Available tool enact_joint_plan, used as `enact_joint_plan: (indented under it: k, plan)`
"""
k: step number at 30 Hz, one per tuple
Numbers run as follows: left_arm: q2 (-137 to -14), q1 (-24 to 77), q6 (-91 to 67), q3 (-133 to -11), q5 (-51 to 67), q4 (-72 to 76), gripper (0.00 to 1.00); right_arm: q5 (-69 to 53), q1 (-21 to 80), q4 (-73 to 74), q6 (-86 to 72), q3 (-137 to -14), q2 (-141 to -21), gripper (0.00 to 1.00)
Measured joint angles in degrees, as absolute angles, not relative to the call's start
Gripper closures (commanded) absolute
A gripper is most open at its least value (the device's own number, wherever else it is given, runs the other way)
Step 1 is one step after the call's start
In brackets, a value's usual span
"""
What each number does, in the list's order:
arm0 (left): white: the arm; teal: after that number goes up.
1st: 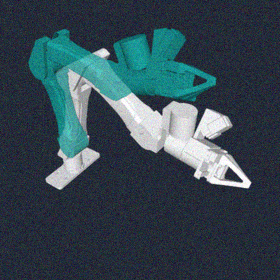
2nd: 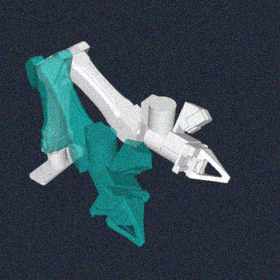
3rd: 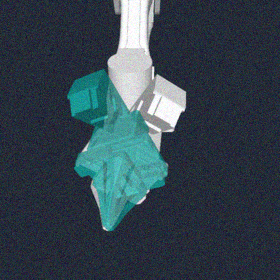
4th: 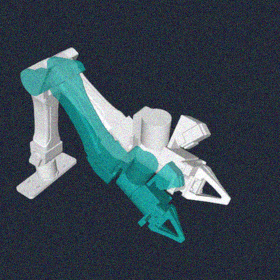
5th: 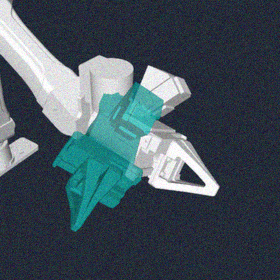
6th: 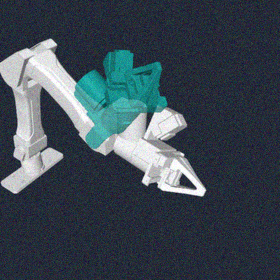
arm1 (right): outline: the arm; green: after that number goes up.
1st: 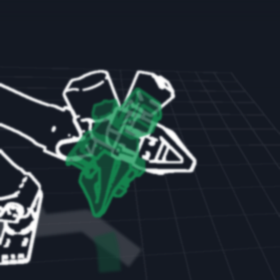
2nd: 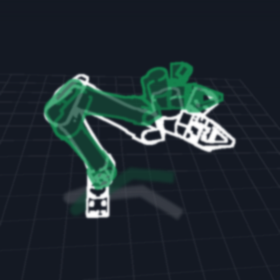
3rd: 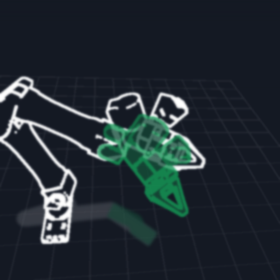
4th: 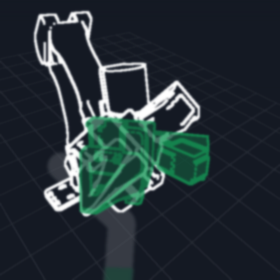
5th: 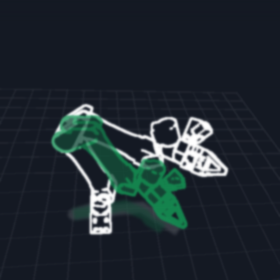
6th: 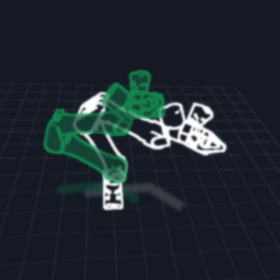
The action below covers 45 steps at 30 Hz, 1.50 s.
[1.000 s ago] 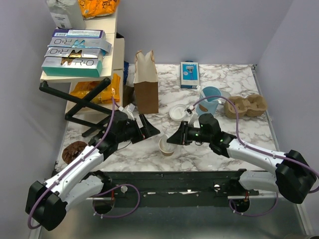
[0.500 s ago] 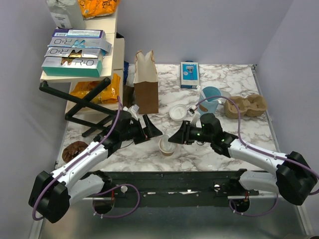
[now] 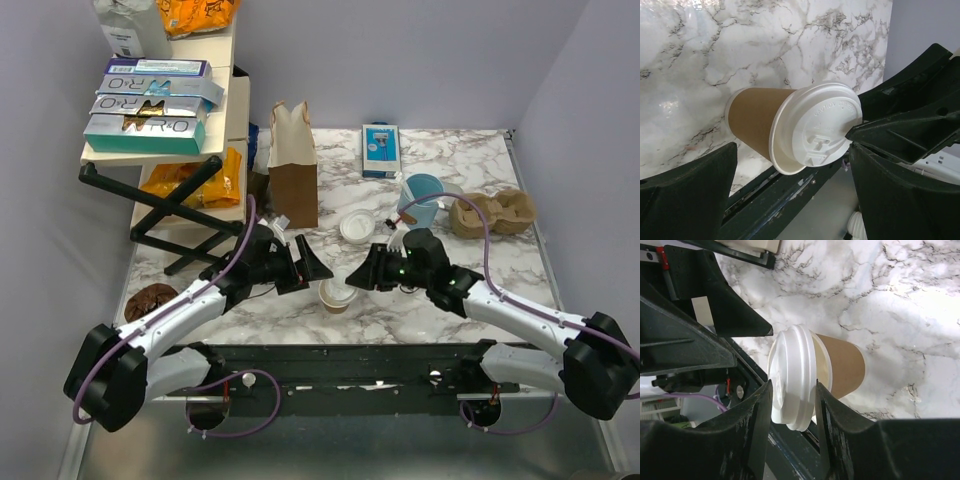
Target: Pack the takeout coffee
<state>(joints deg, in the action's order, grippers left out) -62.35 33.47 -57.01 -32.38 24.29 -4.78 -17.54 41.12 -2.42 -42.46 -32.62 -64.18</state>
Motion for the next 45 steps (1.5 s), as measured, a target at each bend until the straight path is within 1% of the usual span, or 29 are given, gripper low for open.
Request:
enact_joint_plan:
  k: [4, 10, 20, 23, 24, 30, 35, 38, 39, 41, 43, 44, 45]
  plan:
    - [-64.86, 34.98, -58.33, -32.38, 24.69, -2.76, 0.01, -17.19, 41.12, -0.89, -42.11, -32.64, -64.47, 0.49]
    - [-67.66, 36.86, -59.42, -32.38, 24.73, -2.52, 0.01, -16.86, 41.12, 1.65, -41.15, -32.97, -66.15, 0.48]
    - [-68.18, 37.65, -61.32, -32.38, 24.69, -1.98, 0.03, -17.67, 41.12, 3.25, -39.31, -34.61, -68.64, 0.38]
    - [-68.18, 37.65, -61.65, -32.40, 24.38, -2.02, 0.07, -18.06, 41.12, 3.73, -38.54, -34.65, -69.28, 0.36]
    - [-68.18, 37.69, -61.78, -32.40, 24.16, -2.24, 0.10, -18.28, 41.12, 3.97, -38.30, -34.70, -69.45, 0.36]
    - [-68.18, 37.74, -61.78, -32.58, 23.53, -3.20, 0.18, -19.53, 41.12, 4.67, -37.30, -35.73, -69.78, 0.34]
    - [-68.16, 37.74, -61.78, -32.75, 23.11, -4.10, 0.23, -20.08, 41.12, 4.64, -36.73, -36.47, -69.89, 0.34]
    - [-68.14, 37.74, -61.78, -32.77, 22.87, -4.45, 0.32, -20.43, 41.15, 4.62, -36.40, -36.84, -70.87, 0.35]
    - [-68.14, 37.74, -61.73, -32.77, 22.81, -4.54, 0.36, -20.47, 41.19, 4.60, -36.40, -36.95, -71.29, 0.35]
    - [-68.10, 37.74, -61.73, -32.77, 22.70, -4.67, 0.39, -20.51, 41.47, 4.60, -36.42, -37.01, -71.68, 0.35]
    - [-68.03, 37.76, -61.71, -32.75, 22.65, -4.78, 0.45, -20.47, 41.78, 4.60, -36.42, -37.06, -71.68, 0.35]
    - [-68.01, 37.76, -61.78, -32.77, 22.65, -4.80, 0.45, -20.43, 41.98, 4.60, -36.42, -37.10, -71.68, 0.34]
    - [-67.96, 37.74, -61.76, -32.75, 22.65, -4.78, 0.48, -20.40, 42.15, 4.60, -36.42, -37.12, -71.68, 0.34]
